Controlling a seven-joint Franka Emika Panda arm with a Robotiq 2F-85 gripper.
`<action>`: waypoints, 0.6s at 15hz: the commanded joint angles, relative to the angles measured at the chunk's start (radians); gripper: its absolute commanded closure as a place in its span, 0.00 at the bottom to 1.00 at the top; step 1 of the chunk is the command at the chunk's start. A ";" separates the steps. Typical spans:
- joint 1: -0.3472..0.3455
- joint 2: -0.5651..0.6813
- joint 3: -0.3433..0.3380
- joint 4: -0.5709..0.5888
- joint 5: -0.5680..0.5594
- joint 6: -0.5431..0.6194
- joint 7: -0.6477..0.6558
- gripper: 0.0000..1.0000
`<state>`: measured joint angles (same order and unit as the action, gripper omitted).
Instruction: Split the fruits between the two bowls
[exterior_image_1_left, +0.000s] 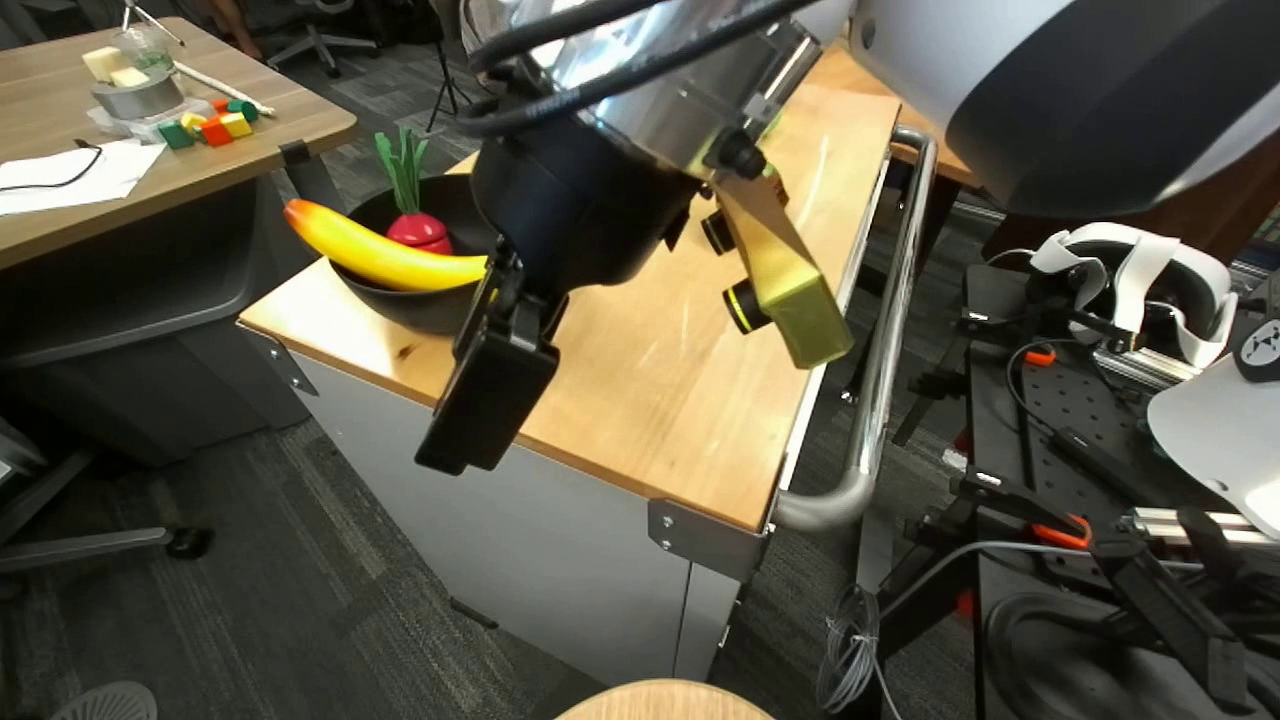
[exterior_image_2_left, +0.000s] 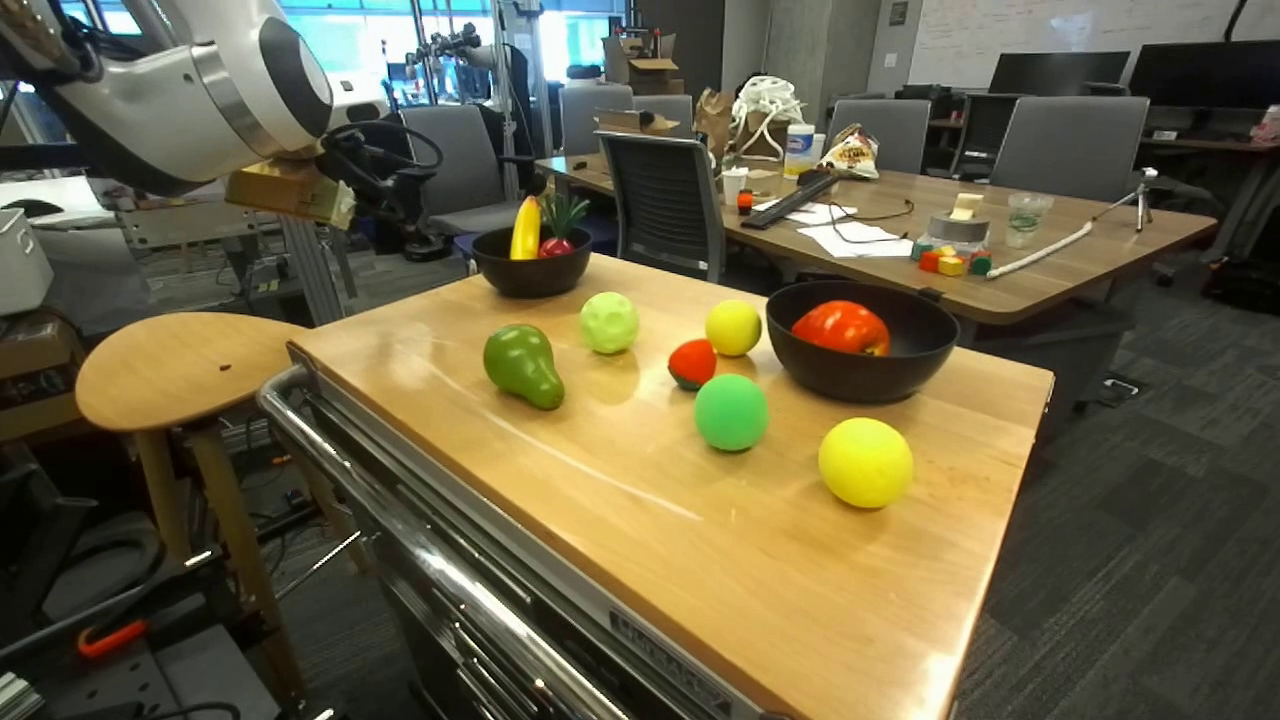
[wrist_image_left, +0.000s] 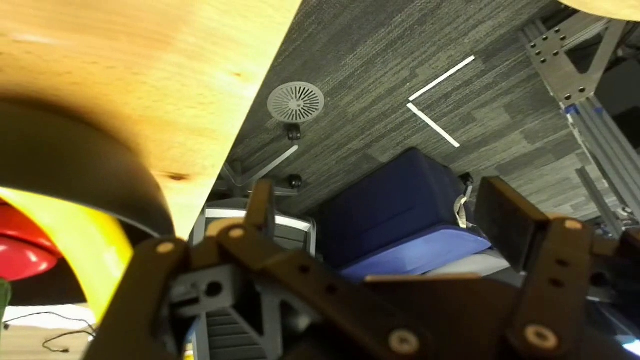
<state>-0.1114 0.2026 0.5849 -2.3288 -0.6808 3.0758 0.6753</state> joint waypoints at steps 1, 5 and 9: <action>0.141 -0.042 -0.084 -0.032 0.200 -0.130 -0.143 0.00; 0.036 -0.139 0.143 -0.047 0.404 -0.497 -0.177 0.00; 0.179 -0.309 0.073 0.011 0.677 -0.821 -0.342 0.00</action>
<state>-0.0433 0.0645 0.7414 -2.3379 -0.1532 2.4361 0.4416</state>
